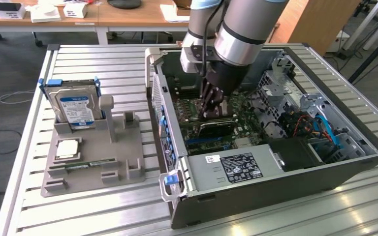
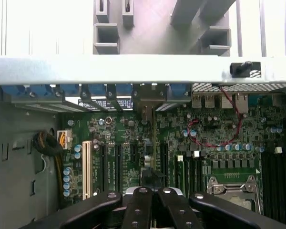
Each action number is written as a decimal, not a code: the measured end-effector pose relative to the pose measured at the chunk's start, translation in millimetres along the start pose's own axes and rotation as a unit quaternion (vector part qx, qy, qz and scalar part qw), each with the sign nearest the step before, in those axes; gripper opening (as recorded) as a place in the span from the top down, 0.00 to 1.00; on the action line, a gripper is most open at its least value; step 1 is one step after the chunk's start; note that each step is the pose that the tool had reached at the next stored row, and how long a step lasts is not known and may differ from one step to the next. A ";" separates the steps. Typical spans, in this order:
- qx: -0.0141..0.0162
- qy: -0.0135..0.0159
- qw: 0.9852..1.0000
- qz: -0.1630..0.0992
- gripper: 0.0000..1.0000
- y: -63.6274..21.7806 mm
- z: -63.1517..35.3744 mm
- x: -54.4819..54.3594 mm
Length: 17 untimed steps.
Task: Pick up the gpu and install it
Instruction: 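Press down on the gpu until it lock into place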
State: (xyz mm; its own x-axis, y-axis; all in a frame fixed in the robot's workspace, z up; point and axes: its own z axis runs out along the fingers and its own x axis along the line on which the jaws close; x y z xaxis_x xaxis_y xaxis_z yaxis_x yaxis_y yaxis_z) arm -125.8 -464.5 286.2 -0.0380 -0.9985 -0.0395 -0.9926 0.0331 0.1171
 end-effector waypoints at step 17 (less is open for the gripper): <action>0.001 0.001 1.000 -0.003 0.89 7.3 4.6 0.1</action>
State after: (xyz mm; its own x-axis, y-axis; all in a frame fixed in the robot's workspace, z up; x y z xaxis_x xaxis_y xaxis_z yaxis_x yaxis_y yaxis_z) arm -133.6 -464.1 282.5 -0.0311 -0.9987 -0.0391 -0.9930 0.0264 0.1153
